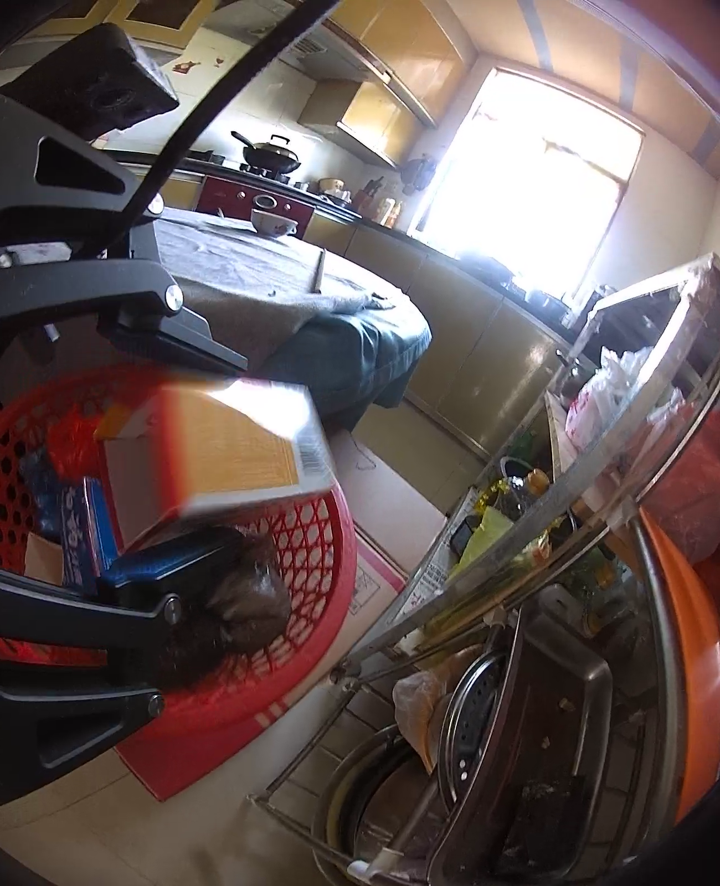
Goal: Collect trash
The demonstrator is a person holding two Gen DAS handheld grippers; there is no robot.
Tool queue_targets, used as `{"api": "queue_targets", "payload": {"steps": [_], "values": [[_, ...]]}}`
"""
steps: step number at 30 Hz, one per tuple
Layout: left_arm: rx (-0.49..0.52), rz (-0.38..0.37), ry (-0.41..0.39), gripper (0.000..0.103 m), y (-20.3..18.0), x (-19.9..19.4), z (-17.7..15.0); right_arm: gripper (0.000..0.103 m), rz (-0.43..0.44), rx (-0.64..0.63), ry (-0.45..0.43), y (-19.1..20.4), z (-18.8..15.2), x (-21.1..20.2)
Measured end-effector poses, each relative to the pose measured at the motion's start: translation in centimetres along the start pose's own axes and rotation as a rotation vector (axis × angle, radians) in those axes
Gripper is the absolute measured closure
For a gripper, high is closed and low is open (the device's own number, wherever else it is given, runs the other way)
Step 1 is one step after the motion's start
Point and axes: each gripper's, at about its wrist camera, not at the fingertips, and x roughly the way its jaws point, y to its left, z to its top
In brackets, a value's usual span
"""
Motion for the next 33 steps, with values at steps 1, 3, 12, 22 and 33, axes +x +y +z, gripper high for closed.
{"api": "queue_targets", "payload": {"steps": [1, 3, 12, 22, 33], "values": [[-0.007, 0.008, -0.008, 0.043, 0.4, -0.4, -0.2, 0.043, 0.000, -0.011, 0.001, 0.3, -0.2, -0.1], [-0.015, 0.034, -0.024, 0.043, 0.9, -1.3, -0.5, 0.043, 0.002, -0.016, 0.002, 0.4, -0.5, -0.3], [-0.053, 0.179, -0.086, 0.034, 2.7, -5.2, -2.6, 0.043, -0.015, -0.050, -0.008, 1.5, -2.0, -2.2], [-0.054, 0.329, -0.179, 0.032, 3.1, -10.2, -5.0, 0.043, 0.003, -0.159, -0.002, 6.1, -4.7, -3.2], [-0.094, 0.426, -0.249, 0.032, 3.5, -14.4, -7.8, 0.043, 0.007, -0.290, -0.001, 10.8, -8.1, -4.7]]}}
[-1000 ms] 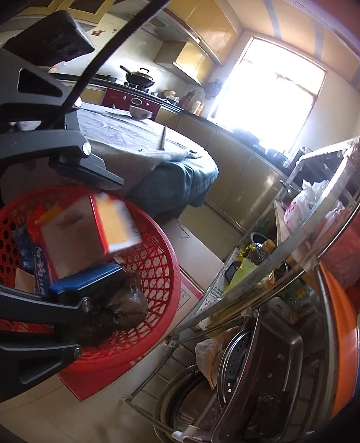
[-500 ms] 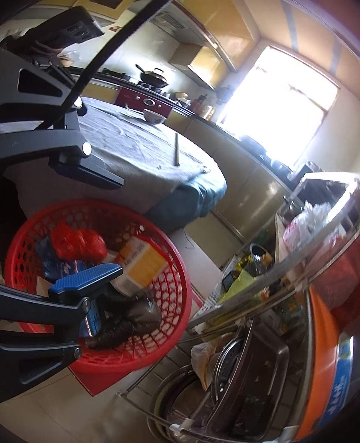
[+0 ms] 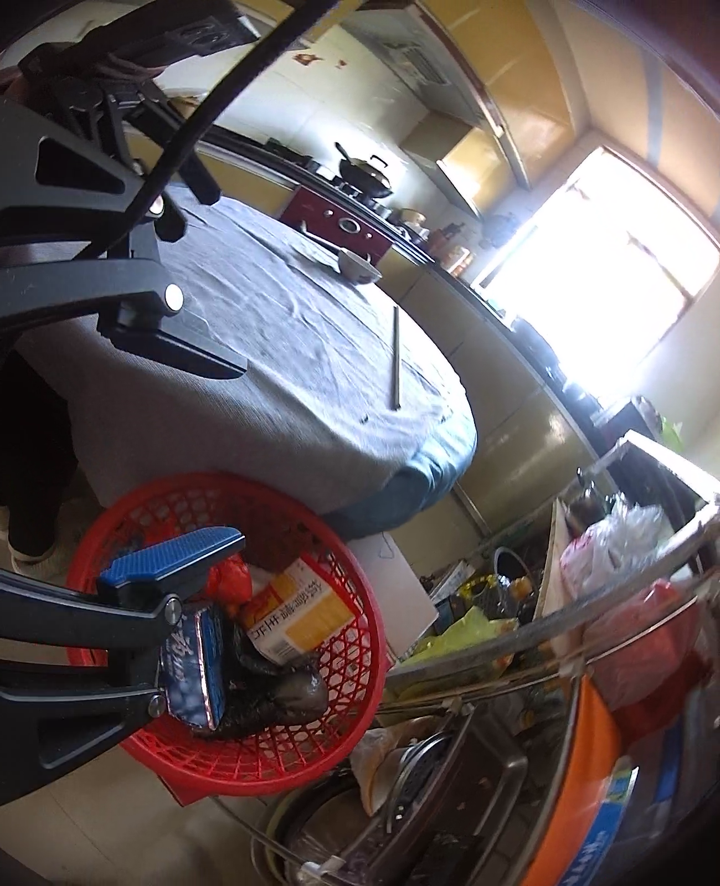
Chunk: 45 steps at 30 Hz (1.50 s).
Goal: Collect trash
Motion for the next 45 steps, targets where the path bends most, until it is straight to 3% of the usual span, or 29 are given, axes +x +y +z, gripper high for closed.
{"api": "queue_targets", "payload": {"steps": [3, 7, 18, 22, 32, 45], "values": [[-0.016, 0.021, -0.024, 0.032, 0.5, -1.3, -0.3, 0.043, -0.013, -0.055, -0.011, 1.5, -0.4, -0.8], [-0.040, 0.051, -0.072, 0.020, 1.2, -3.3, -0.9, 0.043, -0.032, -0.145, -0.032, 4.0, -1.3, -2.2], [-0.084, 0.114, -0.150, 0.019, 2.8, -8.3, -1.4, 0.043, -0.086, -0.320, -0.155, 9.5, -3.2, -7.6], [-0.092, 0.149, -0.172, 0.011, 3.0, -9.9, -1.6, 0.043, -0.097, -0.345, -0.186, 11.1, -3.5, -9.5], [-0.118, 0.150, -0.198, 0.011, 3.2, -12.8, -1.9, 0.042, -0.165, -0.383, -0.269, 14.5, -5.4, -13.2], [-0.138, 0.153, -0.219, 0.011, 4.4, -15.4, -3.2, 0.042, -0.194, -0.325, -0.206, 14.6, -7.2, -11.7]]}}
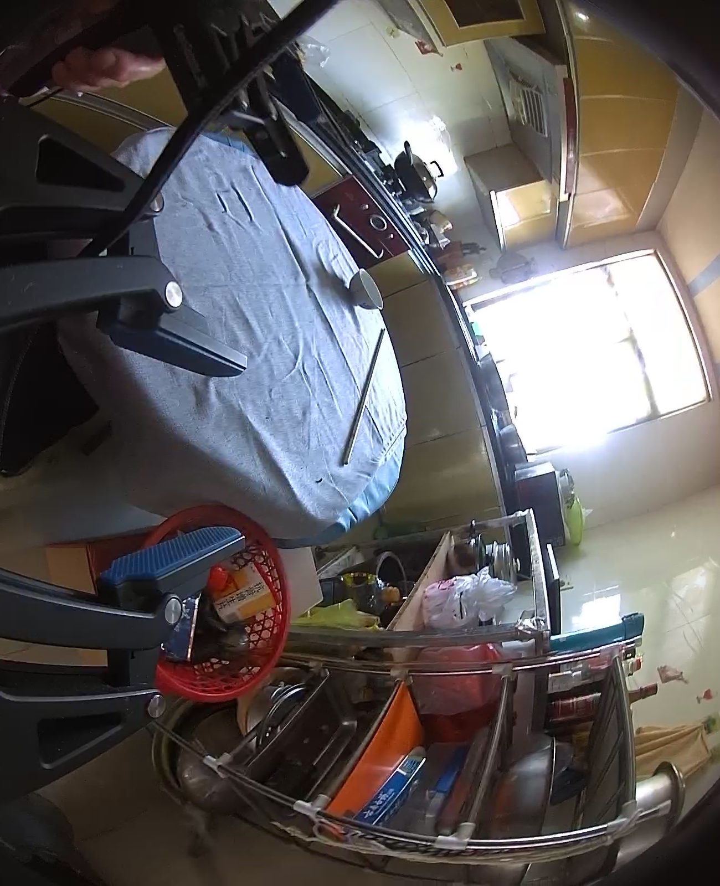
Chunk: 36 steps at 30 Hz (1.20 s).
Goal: Collect trash
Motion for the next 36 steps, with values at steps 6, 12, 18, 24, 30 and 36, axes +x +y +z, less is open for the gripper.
{"api": "queue_targets", "payload": {"steps": [6, 12, 18, 24, 30, 36], "values": [[-0.014, 0.020, -0.016, 0.011, 1.1, -1.1, -0.3, 0.042, -0.012, 0.019, -0.022, 0.8, 0.4, 0.0], [-0.053, 0.047, -0.022, 0.011, 2.7, -2.0, -0.7, 0.042, 0.007, 0.001, -0.002, 2.1, 0.1, 0.8], [-0.089, 0.062, -0.019, 0.011, 4.0, -2.1, -0.9, 0.042, 0.019, -0.016, -0.007, 3.1, -0.1, 0.6], [-0.097, 0.071, -0.019, 0.011, 4.2, -2.1, -1.1, 0.042, 0.030, -0.024, -0.008, 3.6, 0.0, 0.7], [-0.104, 0.073, -0.020, 0.011, 4.5, -2.2, -1.2, 0.042, 0.033, -0.025, -0.009, 3.5, -0.1, 0.7], [-0.105, 0.077, -0.021, 0.011, 4.5, -2.3, -1.2, 0.042, 0.026, -0.016, -0.014, 3.4, 0.0, 0.6]]}}
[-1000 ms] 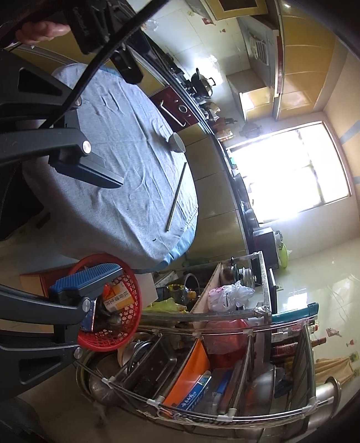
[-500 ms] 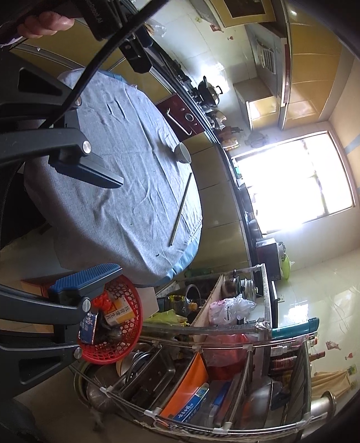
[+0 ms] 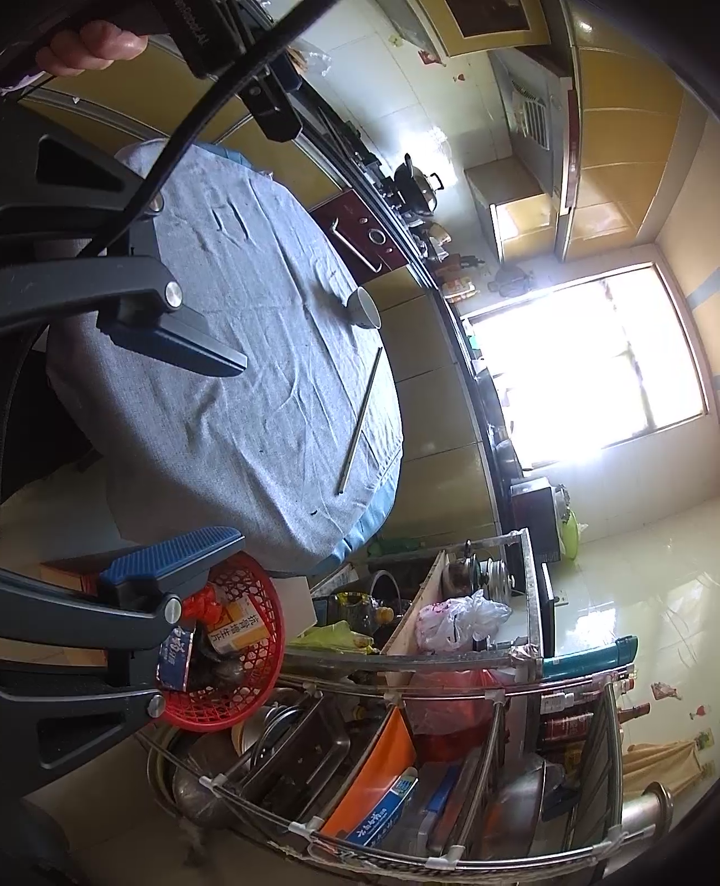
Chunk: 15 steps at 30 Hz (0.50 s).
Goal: Collect trash
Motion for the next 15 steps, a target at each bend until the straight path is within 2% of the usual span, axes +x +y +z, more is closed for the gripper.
{"api": "queue_targets", "payload": {"steps": [15], "values": [[0.008, -0.007, 0.005, 0.011, -0.12, -0.03, -0.18, 0.042, -0.005, 0.006, -0.002, -0.03, 0.01, -0.17]]}}
